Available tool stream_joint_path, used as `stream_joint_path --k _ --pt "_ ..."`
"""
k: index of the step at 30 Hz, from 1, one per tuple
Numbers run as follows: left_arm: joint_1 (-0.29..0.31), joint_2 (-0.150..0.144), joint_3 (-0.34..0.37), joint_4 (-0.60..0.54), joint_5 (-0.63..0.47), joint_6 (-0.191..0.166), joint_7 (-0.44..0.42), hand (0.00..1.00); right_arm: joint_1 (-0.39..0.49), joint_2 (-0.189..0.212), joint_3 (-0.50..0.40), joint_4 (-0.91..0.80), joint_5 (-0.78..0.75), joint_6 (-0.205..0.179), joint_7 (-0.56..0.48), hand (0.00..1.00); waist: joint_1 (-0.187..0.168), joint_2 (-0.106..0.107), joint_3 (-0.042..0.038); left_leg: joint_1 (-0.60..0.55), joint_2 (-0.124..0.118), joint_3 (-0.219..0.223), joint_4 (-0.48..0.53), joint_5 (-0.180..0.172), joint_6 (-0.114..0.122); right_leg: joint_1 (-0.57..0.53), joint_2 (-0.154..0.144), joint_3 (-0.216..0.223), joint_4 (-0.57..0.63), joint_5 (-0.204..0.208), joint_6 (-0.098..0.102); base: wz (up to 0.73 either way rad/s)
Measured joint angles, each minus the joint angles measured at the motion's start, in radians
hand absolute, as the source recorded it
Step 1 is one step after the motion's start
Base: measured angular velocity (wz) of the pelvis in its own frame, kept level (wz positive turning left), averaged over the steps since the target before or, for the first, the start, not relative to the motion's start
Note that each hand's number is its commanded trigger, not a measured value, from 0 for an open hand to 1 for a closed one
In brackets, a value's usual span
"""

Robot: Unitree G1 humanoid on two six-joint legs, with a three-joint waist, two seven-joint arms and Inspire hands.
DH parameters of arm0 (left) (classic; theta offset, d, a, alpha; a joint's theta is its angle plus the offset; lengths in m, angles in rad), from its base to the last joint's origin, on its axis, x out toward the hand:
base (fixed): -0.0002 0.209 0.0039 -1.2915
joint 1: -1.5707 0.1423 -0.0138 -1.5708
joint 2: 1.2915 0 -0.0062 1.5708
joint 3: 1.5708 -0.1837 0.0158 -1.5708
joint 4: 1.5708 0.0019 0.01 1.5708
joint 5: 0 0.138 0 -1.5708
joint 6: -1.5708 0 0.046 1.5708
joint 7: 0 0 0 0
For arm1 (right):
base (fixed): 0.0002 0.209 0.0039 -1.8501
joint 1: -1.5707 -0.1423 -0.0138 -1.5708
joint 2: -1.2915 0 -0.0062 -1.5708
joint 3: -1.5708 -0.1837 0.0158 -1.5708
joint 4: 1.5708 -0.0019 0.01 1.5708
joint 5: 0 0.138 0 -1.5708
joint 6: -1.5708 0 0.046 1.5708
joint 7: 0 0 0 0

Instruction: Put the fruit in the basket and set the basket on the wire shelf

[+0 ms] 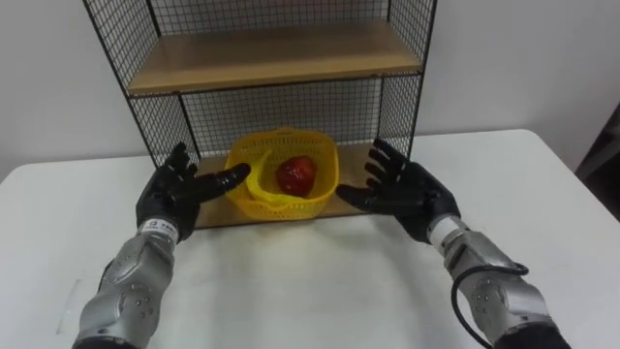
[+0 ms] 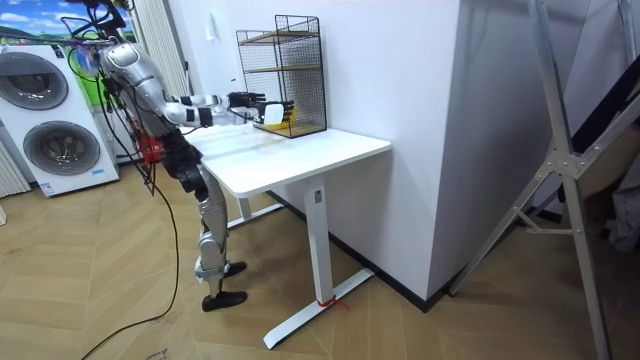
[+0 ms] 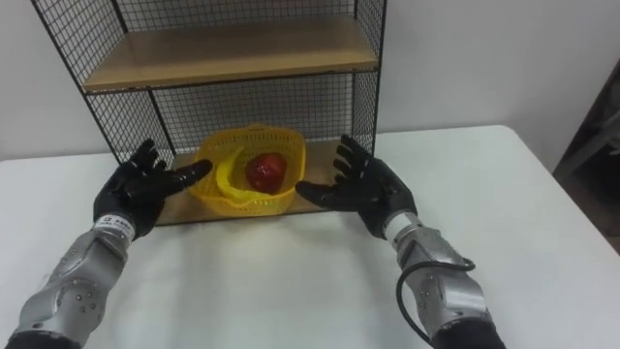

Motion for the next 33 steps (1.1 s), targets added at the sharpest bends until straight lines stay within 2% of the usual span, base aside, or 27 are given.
stream_joint_path --k 3,8,9,14,17,19,21,25,29,33 --pt "0.078 -0.002 -0.001 -0.126 0.050 -0.018 0.000 0.00 0.069 0.000 0.000 -0.120 -0.009 0.000 -0.006 0.00 0.002 -0.003 -0.0011 -0.005 0.004 0.014 0.000 -0.002 -0.003 -0.010 0.001 0.010 0.000 0.002 0.003 -0.16" --pt "0.168 -0.017 -0.010 -0.240 0.071 -0.020 -0.005 0.00 0.124 0.001 -0.002 -0.242 -0.055 0.000 -0.011 0.00 -0.001 -0.008 -0.0036 -0.015 0.005 0.014 0.003 -0.006 -0.005 -0.019 0.002 0.011 -0.002 0.002 0.004 -0.02" --pt "0.183 -0.021 -0.013 -0.258 0.073 -0.020 -0.011 0.00 0.139 0.007 -0.005 -0.281 -0.087 0.000 -0.018 0.00 -0.001 -0.009 -0.0092 -0.023 0.005 0.013 0.004 -0.006 -0.005 -0.027 0.003 0.012 -0.001 0.002 0.004 0.03" --pt "0.213 -0.023 -0.021 -0.297 0.089 -0.035 -0.040 0.00 0.186 0.012 -0.008 -0.349 -0.131 -0.019 -0.016 0.00 0.001 -0.010 -0.0077 -0.027 0.005 0.012 0.001 -0.005 -0.005 -0.031 0.004 0.011 -0.003 0.002 0.004 0.01" --pt "0.251 -0.022 -0.042 -0.331 0.084 -0.067 -0.052 0.00 0.221 0.012 -0.008 -0.377 -0.132 -0.028 -0.016 0.00 0.000 -0.011 -0.0064 -0.027 0.005 0.011 0.000 -0.005 -0.005 -0.031 0.004 0.011 -0.003 0.002 0.004 0.00" --pt "0.285 -0.022 -0.060 -0.345 0.083 -0.088 -0.066 0.00 0.244 0.013 -0.008 -0.384 -0.139 -0.048 -0.016 0.00 -0.002 -0.015 -0.0045 -0.025 0.005 0.012 -0.001 -0.005 -0.005 -0.029 0.003 0.010 -0.001 -0.001 0.006 0.00" --pt "0.321 -0.021 -0.086 -0.350 0.084 -0.094 -0.082 0.00 0.270 0.013 -0.009 -0.385 -0.161 -0.058 -0.018 0.00 -0.003 -0.022 -0.0038 -0.026 0.006 0.013 0.001 -0.006 -0.006 -0.029 0.003 0.008 -0.001 -0.002 0.007 0.00" --pt "0.354 -0.019 -0.123 -0.351 0.084 -0.104 -0.099 0.00 0.305 0.013 -0.011 -0.417 -0.163 -0.059 -0.020 0.00 -0.002 -0.028 -0.0038 -0.038 0.006 0.016 0.000 -0.006 -0.007 -0.048 0.004 0.017 0.008 -0.004 0.006 -0.04" --pt "0.411 -0.016 -0.122 -0.410 0.090 -0.158 -0.102 0.00 0.346 0.013 -0.025 -0.484 -0.170 -0.110 -0.030 0.00 0.000 -0.036 0.0016 -0.043 0.007 0.026 -0.004 -0.006 -0.007 -0.060 0.004 0.028 0.013 -0.004 0.003 -0.07" --pt "0.473 -0.012 -0.117 -0.455 0.105 -0.205 -0.101 0.00 0.421 0.015 -0.040 -0.536 -0.231 -0.175 -0.050 0.00 0.004 -0.034 -0.0005 -0.039 0.010 0.035 -0.003 -0.008 -0.008 -0.061 0.005 0.038 0.015 -0.005 0.006 -0.07"
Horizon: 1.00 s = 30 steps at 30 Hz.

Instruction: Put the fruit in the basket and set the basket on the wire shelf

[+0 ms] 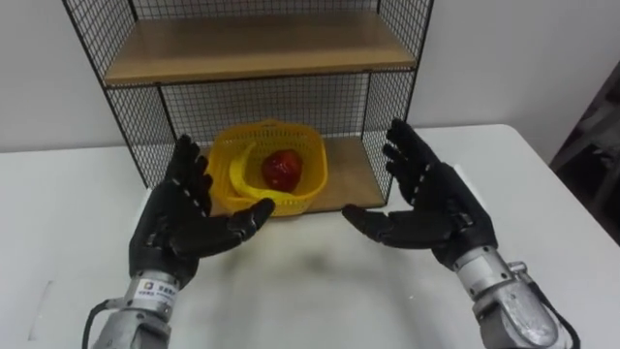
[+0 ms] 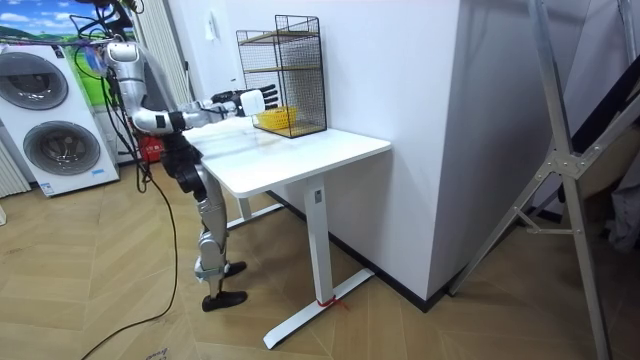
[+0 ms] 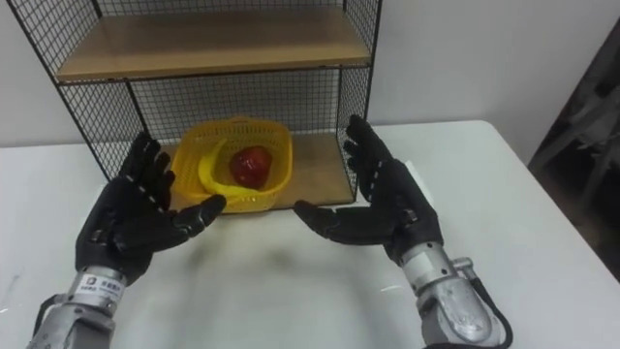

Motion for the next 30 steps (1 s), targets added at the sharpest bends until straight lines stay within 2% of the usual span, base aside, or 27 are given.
stream_joint_path --k 2,5,10,12,13,15,16,18,19,20,21,24,26,30 --pt "0.021 0.004 0.014 -0.001 0.020 -0.023 0.000 0.00 0.022 0.000 -0.008 -0.001 0.001 -0.015 -0.016 0.00 -0.001 0.001 -0.0011 -0.003 0.001 0.000 0.004 -0.003 -0.001 -0.003 0.000 0.001 0.002 -0.002 0.000 -0.03" --pt "0.036 0.007 0.063 -0.015 0.081 -0.048 0.009 0.00 0.036 -0.002 -0.081 -0.001 -0.003 -0.042 -0.066 0.00 -0.001 0.004 -0.0040 -0.020 0.001 0.000 0.010 -0.004 0.000 -0.019 0.000 -0.002 0.006 -0.003 -0.001 0.00" --pt "0.043 0.007 0.209 -0.107 0.132 -0.128 0.141 0.00 0.035 -0.007 -0.216 -0.030 -0.022 -0.109 -0.229 0.00 0.006 0.003 -0.0039 -0.025 0.000 0.000 0.002 -0.003 -0.002 -0.033 -0.001 -0.003 0.015 -0.006 -0.001 0.00" --pt "0.035 0.009 0.312 -0.141 0.141 -0.167 0.239 0.00 0.035 -0.031 -0.293 -0.055 -0.048 -0.130 -0.333 0.00 0.014 0.005 -0.0027 -0.025 -0.001 0.000 0.001 -0.002 -0.002 -0.034 -0.001 -0.002 0.014 -0.006 -0.001 0.00" --pt "0.035 0.012 0.341 -0.156 0.141 -0.171 0.269 0.00 0.036 -0.039 -0.315 -0.067 -0.048 -0.130 -0.360 0.00 0.018 0.008 -0.0031 -0.026 -0.001 -0.001 0.002 -0.002 -0.002 -0.035 -0.001 -0.002 0.014 -0.006 -0.001 0.00" --pt "0.031 0.042 0.474 -0.189 0.138 -0.193 0.365 0.00 0.033 -0.085 -0.410 -0.089 -0.040 -0.158 -0.455 0.00 0.029 0.010 -0.0029 -0.027 -0.001 -0.002 0.001 -0.002 -0.002 -0.035 -0.001 -0.002 0.015 -0.009 0.000 0.00" --pt "0.028 0.048 0.512 -0.192 0.136 -0.199 0.391 0.00 0.033 -0.096 -0.438 -0.090 -0.040 -0.165 -0.480 0.00 0.030 0.009 -0.0022 -0.027 -0.001 -0.002 0.001 -0.002 -0.002 -0.036 -0.001 -0.001 0.015 -0.010 0.001 0.00" --pt "0.016 0.083 0.658 -0.203 0.066 -0.222 0.511 0.00 0.031 -0.137 -0.550 -0.097 -0.038 -0.176 -0.586 0.00 0.034 0.016 -0.0030 -0.027 -0.001 -0.002 0.001 -0.002 -0.002 -0.037 -0.001 -0.001 0.015 -0.010 0.001 0.00" --pt "0.016 0.095 0.692 -0.203 0.051 -0.225 0.542 0.00 0.031 -0.149 -0.575 -0.097 -0.038 -0.176 -0.613 0.00 0.033 0.016 -0.0027 -0.027 -0.001 -0.002 0.001 -0.002 -0.002 -0.037 -0.001 -0.001 0.015 -0.011 0.001 0.00" --pt "0.018 0.118 0.756 -0.203 0.025 -0.225 0.596 0.00 0.032 -0.170 -0.628 -0.096 -0.035 -0.176 -0.661 0.00 0.033 0.015 -0.0005 -0.031 -0.001 -0.002 0.003 -0.003 -0.002 -0.040 -0.002 -0.002 0.017 -0.012 0.000 0.00" --pt "0.017 0.139 0.811 -0.202 -0.003 -0.226 0.643 0.00 0.032 -0.194 -0.676 -0.096 -0.015 -0.176 -0.708 0.00 0.036 0.020 -0.0049 -0.034 -0.001 -0.002 0.003 -0.003 -0.002 -0.045 -0.003 -0.002 0.021 -0.017 -0.004 0.00" --pt "0.021 0.182 0.925 -0.167 -0.086 -0.235 0.743 0.00 0.024 -0.256 -0.774 -0.052 0.066 -0.177 -0.820 0.00 0.039 0.023 -0.0073 -0.037 -0.004 0.001 0.004 -0.003 -0.002 -0.058 -0.009 0.006 0.043 -0.029 -0.005 -0.02" --pt "0.027 0.194 0.968 -0.116 -0.154 -0.231 0.799 0.00 0.024 -0.280 -0.818 0.007 0.123 -0.171 -0.882 0.00 0.033 0.023 -0.0072 -0.039 -0.007 0.000 0.004 -0.003 -0.002 -0.064 -0.013 0.003 0.054 -0.035 -0.004 0.02" --pt "0.074 0.197 0.994 0.028 -0.265 -0.183 0.885 0.00 0.036 -0.292 -0.867 0.176 0.249 -0.119 -0.977 0.00 0.025 0.024 -0.0072 -0.050 -0.011 -0.003 0.002 -0.002 -0.003 -0.074 -0.013 -0.004 0.054 -0.032 0.000 0.01"
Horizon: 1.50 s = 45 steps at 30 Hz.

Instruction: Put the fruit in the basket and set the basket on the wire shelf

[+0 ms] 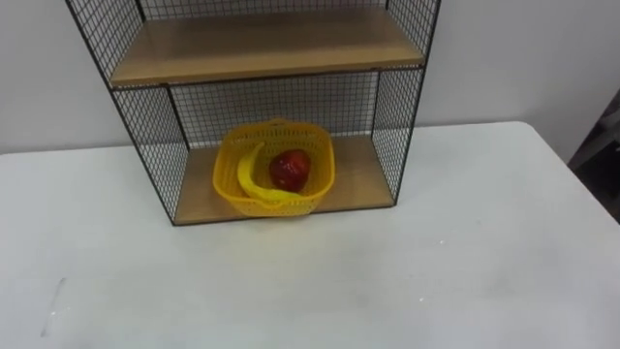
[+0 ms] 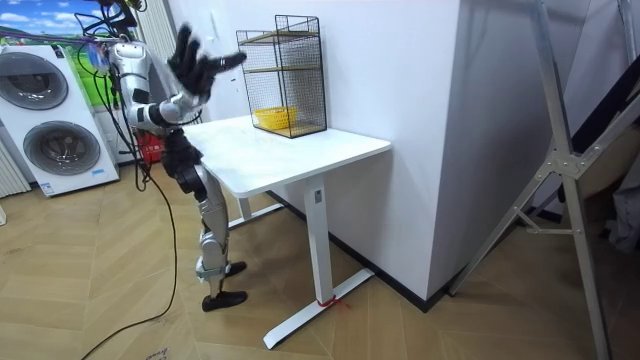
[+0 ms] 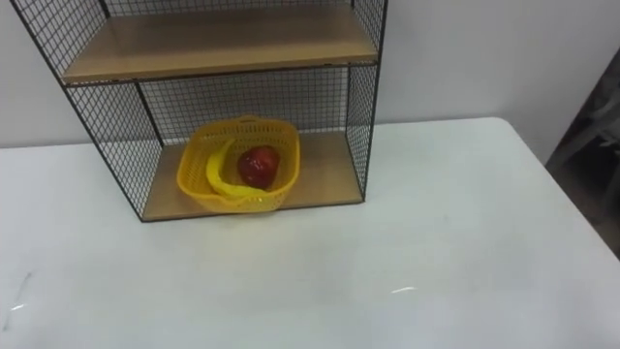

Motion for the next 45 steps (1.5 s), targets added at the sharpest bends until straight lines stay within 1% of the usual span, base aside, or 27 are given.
stream_joint_path --k 1,3,5,6,10,12,13,16,17,18,19,21,22,24,25,27,28,29,30,31,33,34,35,37,39,42,45 --pt "0.004 0.004 0.000 0.034 -0.017 0.005 0.006 0.00 0.000 -0.003 -0.004 0.029 0.020 0.011 -0.008 0.00 0.000 0.001 -0.0001 0.000 0.000 0.000 0.000 0.000 0.000 0.000 0.000 0.000 0.000 0.000 0.000 0.00" --pt "0.010 0.024 0.002 0.201 -0.100 0.025 0.013 0.00 0.000 -0.017 -0.026 0.158 0.085 0.036 -0.033 0.00 -0.003 0.006 0.0005 -0.006 0.000 -0.005 0.004 0.000 0.000 -0.004 -0.002 -0.001 0.005 -0.002 -0.001 0.04" --pt "0.010 0.039 0.002 0.326 -0.170 0.047 0.018 0.00 0.002 -0.033 -0.046 0.269 0.137 0.059 -0.054 0.00 -0.005 0.005 -0.0006 -0.020 -0.001 -0.005 0.010 -0.001 0.000 -0.025 -0.007 -0.001 0.026 -0.012 0.000 0.03" --pt "0.012 0.039 0.002 0.403 -0.195 0.057 0.023 0.00 0.004 -0.033 -0.056 0.329 0.156 0.070 -0.069 0.00 -0.005 0.005 -0.0004 -0.026 -0.002 -0.003 0.011 -0.001 0.000 -0.034 -0.008 -0.001 0.033 -0.014 0.000 0.00" --pt "0.013 0.039 -0.001 0.595 -0.277 0.073 0.013 0.00 0.030 -0.040 -0.075 0.548 0.257 0.083 -0.063 0.00 -0.015 0.002 -0.0019 -0.034 -0.003 -0.015 0.012 -0.002 0.000 -0.034 -0.009 -0.009 0.029 -0.018 0.001 0.08" --pt "0.019 0.037 -0.002 0.706 -0.333 0.082 -0.009 0.00 0.047 -0.036 -0.075 0.653 0.342 0.094 -0.058 0.00 -0.021 0.004 -0.0018 -0.035 -0.004 -0.021 0.014 -0.002 0.000 -0.032 -0.009 -0.014 0.029 -0.018 0.000 0.08" --pt "0.021 0.037 -0.003 0.732 -0.347 0.082 -0.018 0.00 0.052 -0.030 -0.074 0.667 0.354 0.095 -0.057 0.00 -0.024 0.006 -0.0017 -0.034 -0.003 -0.021 0.014 -0.002 0.000 -0.030 -0.008 -0.014 0.029 -0.018 0.000 0.00" --pt "0.025 0.033 -0.051 0.859 -0.427 0.085 -0.069 0.00 0.079 0.002 -0.064 0.758 0.441 0.092 -0.005 0.00 -0.031 0.006 -0.0014 -0.024 -0.003 -0.026 0.013 -0.003 -0.001 -0.016 -0.010 -0.025 0.028 -0.022 -0.003 0.05" --pt "0.023 0.025 -0.065 0.905 -0.478 0.086 -0.104 0.00 0.079 0.014 -0.050 0.826 0.468 0.092 0.020 0.00 -0.033 0.004 -0.0029 -0.021 -0.001 -0.026 0.013 -0.003 -0.001 -0.015 -0.010 -0.023 0.028 -0.027 -0.010 0.00" --pt "0.022 0.002 -0.063 0.941 -0.541 0.087 -0.144 0.00 0.078 0.035 -0.042 0.882 0.498 0.092 0.041 0.00 -0.031 0.003 -0.0035 -0.021 0.000 -0.025 0.014 -0.005 -0.001 -0.014 -0.009 -0.023 0.028 -0.027 -0.011 0.00" --pt "0.022 -0.014 -0.064 0.960 -0.559 0.087 -0.165 0.00 0.077 0.048 -0.041 0.907 0.503 0.092 0.053 0.00 -0.032 0.003 -0.0036 -0.021 0.000 -0.024 0.014 -0.005 -0.001 -0.012 -0.010 -0.023 0.028 -0.027 -0.011 -0.04" --pt "0.020 -0.084 -0.096 1.053 -0.564 0.092 -0.243 0.00 0.075 0.115 0.011 1.005 0.492 0.094 0.104 0.00 -0.037 0.000 -0.0043 -0.012 0.000 -0.020 0.005 -0.006 -0.002 -0.007 -0.009 -0.016 0.029 -0.024 -0.005 -0.05" --pt "0.019 -0.099 -0.109 1.077 -0.559 0.101 -0.262 0.00 0.075 0.131 0.031 1.026 0.491 0.100 0.116 0.00 -0.035 0.000 -0.0042 -0.009 0.001 -0.018 0.005 -0.006 -0.002 -0.007 -0.008 -0.011 0.029 -0.023 -0.005 -0.14" --pt "0.019 -0.161 -0.153 1.147 -0.495 0.135 -0.328 0.00 0.072 0.194 0.105 1.093 0.409 0.128 0.163 0.00 -0.033 -0.001 -0.0042 0.007 0.003 -0.009 -0.003 -0.007 -0.002 0.001 -0.006 0.002 0.029 -0.023 -0.007 -0.16" --pt "0.019 -0.171 -0.170 1.167 -0.474 0.144 -0.346 0.00 0.068 0.206 0.124 1.109 0.373 0.137 0.174 0.00 -0.032 -0.002 -0.0042 0.012 0.003 -0.007 -0.007 -0.007 -0.002 0.004 -0.006 0.005 0.029 -0.023 -0.008 -0.14" --pt "0.016 -0.201 -0.263 1.222 -0.276 0.180 -0.412 0.00 0.023 0.223 0.243 1.194 0.204 0.176 0.221 0.00 -0.030 -0.004 -0.0043 0.024 0.004 0.003 -0.014 -0.007 -0.001 0.007 -0.005 0.014 0.028 -0.020 -0.013 -0.14" --pt "0.014 -0.204 -0.285 1.229 -0.216 0.191 -0.426 0.00 0.014 0.224 0.273 1.211 0.156 0.188 0.234 0.00 -0.033 -0.005 -0.0035 0.026 0.004 0.004 -0.015 -0.007 -0.001 0.012 -0.005 0.013 0.025 -0.019 -0.013 0.00" --pt "0.002 -0.204 -0.342 1.233 -0.076 0.213 -0.450 0.00 0.004 0.225 0.330 1.227 0.070 0.207 0.258 0.00 -0.035 -0.006 -0.0041 0.035 0.004 0.002 -0.019 -0.007 -0.002 0.022 -0.004 0.011 0.017 -0.016 -0.011 0.03" --pt "0.003 -0.203 -0.410 1.235 0.082 0.223 -0.470 0.00 -0.013 0.227 0.383 1.243 -0.021 0.213 0.277 0.00 -0.033 -0.009 -0.0038 0.040 0.002 0.002 -0.024 -0.007 -0.002 0.025 -0.004 0.012 0.013 -0.013 -0.011 0.00" --pt "0.000 -0.201 -0.443 1.233 0.157 0.230 -0.480 0.00 -0.023 0.226 0.413 1.252 -0.067 0.219 0.289 0.00 -0.033 -0.011 -0.0029 0.045 0.001 0.002 -0.029 -0.007 -0.002 0.029 -0.004 0.013 0.008 -0.011 -0.011 0.00" --pt "-0.037 -0.194 -0.561 1.215 0.445 0.280 -0.498 0.00 -0.058 0.227 0.539 1.249 -0.217 0.259 0.330 0.00 -0.033 -0.019 -0.0019 0.050 0.001 -0.004 -0.033 -0.005 -0.003 0.045 -0.002 0.003 -0.010 0.001 -0.006 0.08" --pt "-0.051 -0.191 -0.593 1.214 0.504 0.289 -0.501 0.00 -0.069 0.227 0.568 1.247 -0.251 0.267 0.340 0.00 -0.033 -0.021 -0.0015 0.049 0.001 -0.005 -0.033 -0.005 -0.004 0.045 -0.002 0.003 -0.010 0.003 -0.005 0.06" --pt "-0.080 -0.187 -0.651 1.212 0.587 0.310 -0.513 0.00 -0.091 0.227 0.619 1.247 -0.311 0.279 0.358 0.00 -0.033 -0.024 -0.0017 0.049 0.001 -0.009 -0.033 -0.001 -0.007 0.048 0.001 0.002 -0.018 0.007 -0.005 0.00" --pt "-0.110 -0.183 -0.713 1.194 0.659 0.337 -0.534 0.00 -0.115 0.227 0.680 1.246 -0.365 0.292 0.391 0.00 -0.033 -0.027 0.0002 0.048 0.001 -0.017 -0.030 0.005 -0.007 0.056 0.007 0.001 -0.035 0.014 -0.004 0.00" --pt "-0.131 -0.184 -0.769 1.187 0.689 0.349 -0.558 0.00 -0.133 0.235 0.732 1.240 -0.387 0.299 0.425 0.00 -0.030 -0.030 0.0033 0.049 0.001 -0.021 -0.028 0.005 -0.007 0.058 0.010 0.000 -0.044 0.018 -0.005 0.00" --pt "-0.134 -0.183 -0.801 1.186 0.706 0.378 -0.576 0.00 -0.146 0.247 0.765 1.233 -0.419 0.320 0.467 0.00 -0.027 -0.028 0.0069 0.048 0.002 -0.021 -0.028 0.005 -0.007 0.055 0.011 0.002 -0.044 0.014 -0.012 0.00" --pt "-0.131 -0.183 -0.815 1.187 0.742 0.400 -0.582 0.00 -0.136 0.258 0.817 1.238 -0.474 0.341 0.511 0.00 -0.028 -0.028 0.0077 0.048 0.002 -0.021 -0.028 0.005 -0.007 0.054 0.010 0.001 -0.043 0.013 -0.013 0.00"
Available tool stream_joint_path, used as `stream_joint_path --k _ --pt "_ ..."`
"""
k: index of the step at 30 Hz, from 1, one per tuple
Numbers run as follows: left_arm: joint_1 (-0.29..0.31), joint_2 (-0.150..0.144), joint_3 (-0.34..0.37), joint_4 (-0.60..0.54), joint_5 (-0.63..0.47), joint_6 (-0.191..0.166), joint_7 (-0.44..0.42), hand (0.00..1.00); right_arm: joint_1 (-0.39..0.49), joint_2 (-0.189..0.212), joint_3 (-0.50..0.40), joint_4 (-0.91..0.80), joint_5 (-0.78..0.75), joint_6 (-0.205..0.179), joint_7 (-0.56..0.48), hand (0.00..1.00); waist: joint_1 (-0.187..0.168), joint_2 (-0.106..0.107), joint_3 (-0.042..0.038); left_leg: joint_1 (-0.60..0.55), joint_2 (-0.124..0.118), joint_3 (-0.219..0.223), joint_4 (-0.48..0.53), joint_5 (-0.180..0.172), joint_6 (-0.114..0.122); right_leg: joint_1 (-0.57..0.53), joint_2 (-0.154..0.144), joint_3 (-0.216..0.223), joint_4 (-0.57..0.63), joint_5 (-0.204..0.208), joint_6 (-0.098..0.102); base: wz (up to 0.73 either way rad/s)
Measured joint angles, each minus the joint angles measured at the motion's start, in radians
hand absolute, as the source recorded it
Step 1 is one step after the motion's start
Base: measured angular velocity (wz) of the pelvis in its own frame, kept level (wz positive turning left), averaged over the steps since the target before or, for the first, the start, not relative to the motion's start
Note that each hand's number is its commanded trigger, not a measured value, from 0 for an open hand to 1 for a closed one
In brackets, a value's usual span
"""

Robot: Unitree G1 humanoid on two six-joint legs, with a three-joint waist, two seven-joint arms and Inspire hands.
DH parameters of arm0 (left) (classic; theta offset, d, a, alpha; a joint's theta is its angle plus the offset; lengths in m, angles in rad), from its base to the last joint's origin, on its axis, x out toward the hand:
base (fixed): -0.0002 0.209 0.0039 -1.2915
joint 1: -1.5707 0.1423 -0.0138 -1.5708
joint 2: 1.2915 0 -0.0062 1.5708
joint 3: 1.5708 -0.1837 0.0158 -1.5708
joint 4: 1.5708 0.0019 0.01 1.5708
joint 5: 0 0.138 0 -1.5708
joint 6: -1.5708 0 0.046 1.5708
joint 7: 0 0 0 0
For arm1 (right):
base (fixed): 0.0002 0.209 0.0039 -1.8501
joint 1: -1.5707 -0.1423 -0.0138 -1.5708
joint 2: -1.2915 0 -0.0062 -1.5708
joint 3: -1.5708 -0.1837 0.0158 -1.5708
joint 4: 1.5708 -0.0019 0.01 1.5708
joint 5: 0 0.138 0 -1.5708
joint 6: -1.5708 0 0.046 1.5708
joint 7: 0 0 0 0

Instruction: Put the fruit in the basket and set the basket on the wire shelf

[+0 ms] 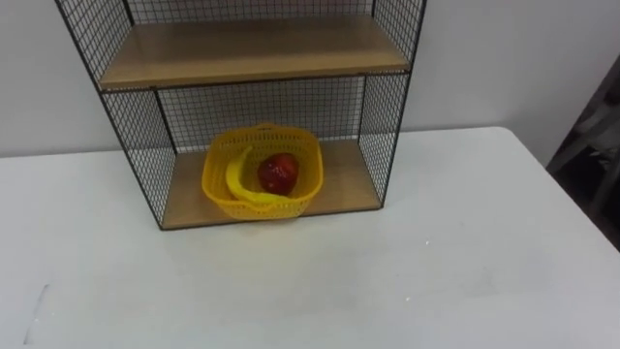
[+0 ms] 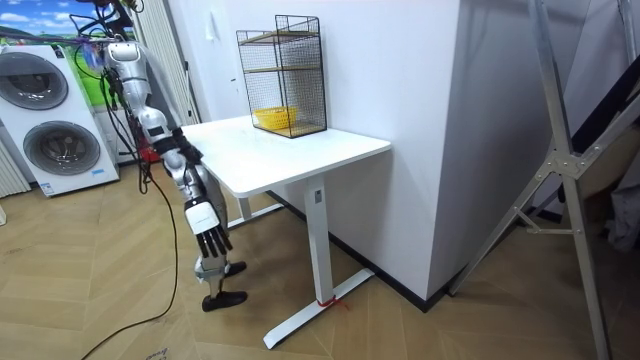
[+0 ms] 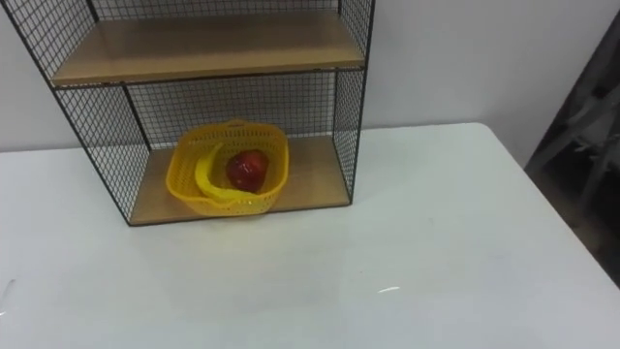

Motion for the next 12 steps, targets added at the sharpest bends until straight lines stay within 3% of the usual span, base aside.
stream_joint_path --k 7,12 --pt "-0.004 -0.003 -0.061 0.001 0.076 0.015 -0.015 0.00 -0.002 0.007 0.089 -0.005 -0.037 0.020 0.098 0.00 0.001 0.000 0.0000 0.001 0.000 0.000 0.000 0.000 0.001 0.000 0.000 0.003 0.002 -0.001 0.000 0.00" --pt "-0.002 -0.004 -0.094 0.001 0.104 0.054 -0.044 0.00 -0.002 0.011 0.106 -0.007 -0.092 0.040 0.152 0.00 0.001 0.001 0.0000 0.000 0.000 0.000 0.000 -0.001 0.001 0.000 0.000 0.003 0.002 -0.001 0.000 0.00"
